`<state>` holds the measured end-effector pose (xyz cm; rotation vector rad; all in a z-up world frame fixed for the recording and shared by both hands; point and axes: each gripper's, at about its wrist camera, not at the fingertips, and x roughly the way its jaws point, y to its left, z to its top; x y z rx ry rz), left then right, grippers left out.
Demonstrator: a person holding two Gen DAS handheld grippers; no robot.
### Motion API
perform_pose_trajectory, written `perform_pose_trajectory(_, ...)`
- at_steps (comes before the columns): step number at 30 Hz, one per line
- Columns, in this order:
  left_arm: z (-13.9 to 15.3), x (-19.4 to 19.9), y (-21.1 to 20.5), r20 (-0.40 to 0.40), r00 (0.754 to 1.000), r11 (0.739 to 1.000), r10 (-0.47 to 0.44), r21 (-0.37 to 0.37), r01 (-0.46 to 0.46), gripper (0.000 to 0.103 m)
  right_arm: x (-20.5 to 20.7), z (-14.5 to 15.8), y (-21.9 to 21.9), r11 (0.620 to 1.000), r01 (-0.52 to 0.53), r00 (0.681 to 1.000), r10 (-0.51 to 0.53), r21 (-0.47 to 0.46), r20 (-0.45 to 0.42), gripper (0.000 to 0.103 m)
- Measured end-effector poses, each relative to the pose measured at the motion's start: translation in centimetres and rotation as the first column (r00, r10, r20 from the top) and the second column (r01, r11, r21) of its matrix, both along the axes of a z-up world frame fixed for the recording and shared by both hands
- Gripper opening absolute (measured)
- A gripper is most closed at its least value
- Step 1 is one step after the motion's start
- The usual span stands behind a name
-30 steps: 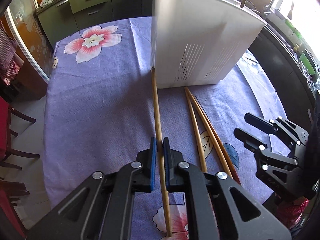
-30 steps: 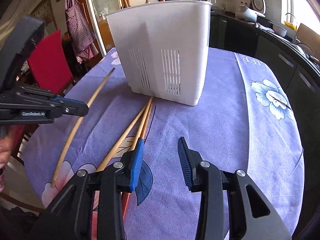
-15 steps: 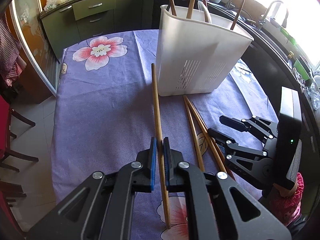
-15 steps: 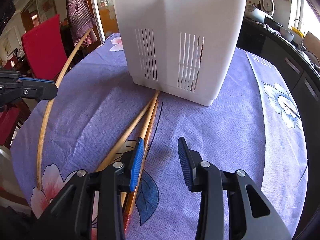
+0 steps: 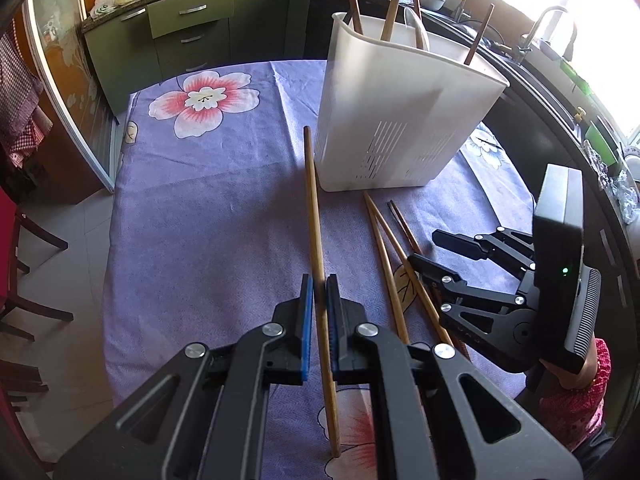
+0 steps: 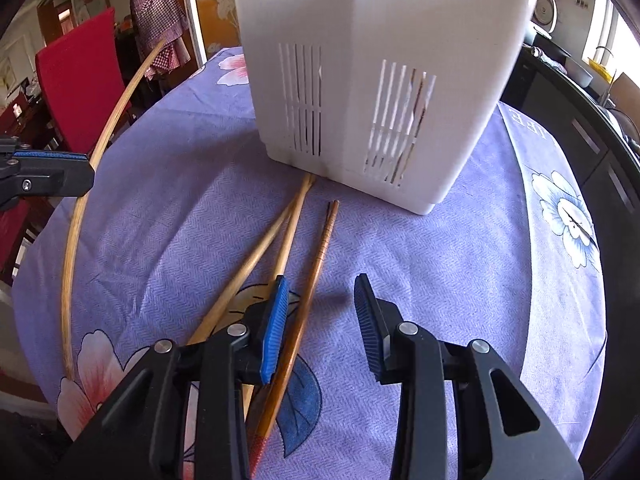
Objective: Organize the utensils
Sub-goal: 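Close the right gripper on another chopstick while left lifts its chopstick upright, then carry both chopsticks over the white holder and lower them inside with both grippers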
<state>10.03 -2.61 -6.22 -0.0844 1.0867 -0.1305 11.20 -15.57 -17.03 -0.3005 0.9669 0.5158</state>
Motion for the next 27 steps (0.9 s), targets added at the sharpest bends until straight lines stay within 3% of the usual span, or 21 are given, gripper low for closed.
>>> perform_pose_trajectory(4, 0.1, -0.1, -0.1, 0.003, 1.000, 1.000, -0.003, -0.001, 0.003, 0.007, 0.0, 0.0, 0.9, 1.000, -0.022, 1.000, 0.022, -0.010, -0.004, 0.024)
perform_pose_trajectory(10, 0.0, -0.1, 0.2, 0.005, 1.000, 1.000, 0.000, -0.007, 0.000, 0.007, 1.2, 0.1, -0.3, 0.998, 0.025, 0.996, -0.020, 0.049, -0.089, 0.007)
perform_pose_trajectory(18, 0.3, -0.2, 0.3, 0.012, 1.000, 1.000, 0.000, -0.015, 0.000, 0.007, 0.2, 1.6, -2.3, 0.991, 0.059, 0.996, -0.051, 0.122, -0.069, 0.007)
perform_pose_trajectory(27, 1.8, -1.0, -0.1, 0.051, 0.999, 1.000, -0.015, -0.011, 0.015, 0.007, -3.8, 7.3, -7.1, 0.955, 0.064, 0.995, -0.082, 0.289, 0.050, 0.007)
